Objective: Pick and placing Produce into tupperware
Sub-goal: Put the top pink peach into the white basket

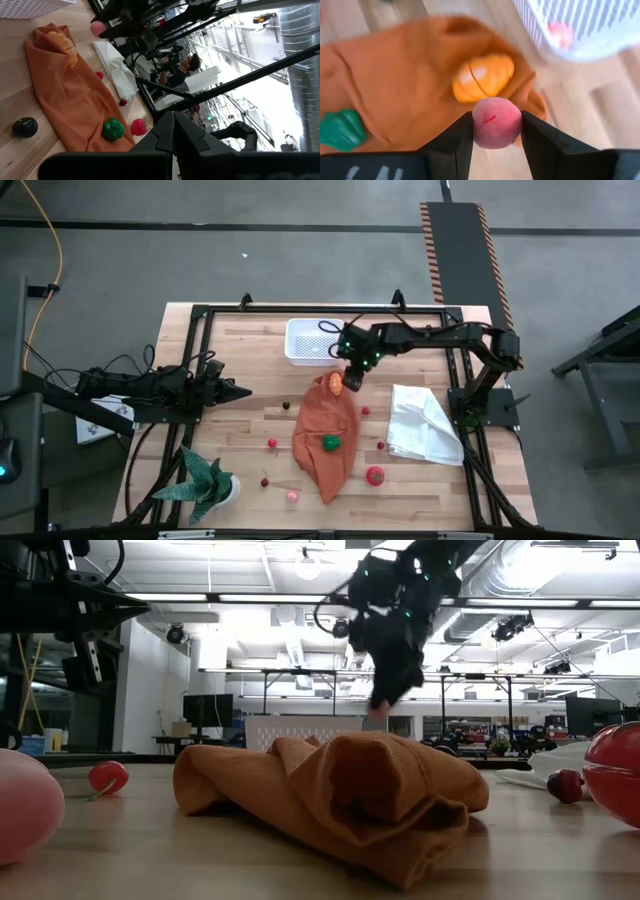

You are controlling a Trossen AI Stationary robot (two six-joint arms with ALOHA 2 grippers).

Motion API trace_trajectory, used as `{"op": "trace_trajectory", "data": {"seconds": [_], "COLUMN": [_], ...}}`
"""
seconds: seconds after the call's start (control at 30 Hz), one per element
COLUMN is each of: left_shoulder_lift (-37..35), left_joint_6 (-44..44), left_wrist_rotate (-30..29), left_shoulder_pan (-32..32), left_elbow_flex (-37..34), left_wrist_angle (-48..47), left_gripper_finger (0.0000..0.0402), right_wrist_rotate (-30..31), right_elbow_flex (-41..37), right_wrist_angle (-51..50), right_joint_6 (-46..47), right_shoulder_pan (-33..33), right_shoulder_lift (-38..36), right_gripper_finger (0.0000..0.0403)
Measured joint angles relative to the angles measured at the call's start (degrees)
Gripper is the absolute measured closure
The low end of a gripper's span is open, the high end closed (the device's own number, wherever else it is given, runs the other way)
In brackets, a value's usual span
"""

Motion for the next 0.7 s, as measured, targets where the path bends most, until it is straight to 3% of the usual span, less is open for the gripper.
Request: {"op": "trace_trajectory", "data": {"seconds": [0.7], "left_shoulder_lift": [-0.02], "left_joint_6": [1.53], "left_wrist_rotate": [0.00], "left_shoulder_pan": [0.00], "left_elbow_flex": [0.00], "left_wrist_angle": [0.00], "left_gripper_finger": [0.0401], "right_wrist_rotate": [6.14], "right_elbow_flex": [31.05], "right_wrist_angle": [-6.93], "right_joint_6": [-4.15], "right_shoulder_pan": [-1.21], "right_shoulder_lift": [-0.02], "right_gripper_finger": [0.0269]}}
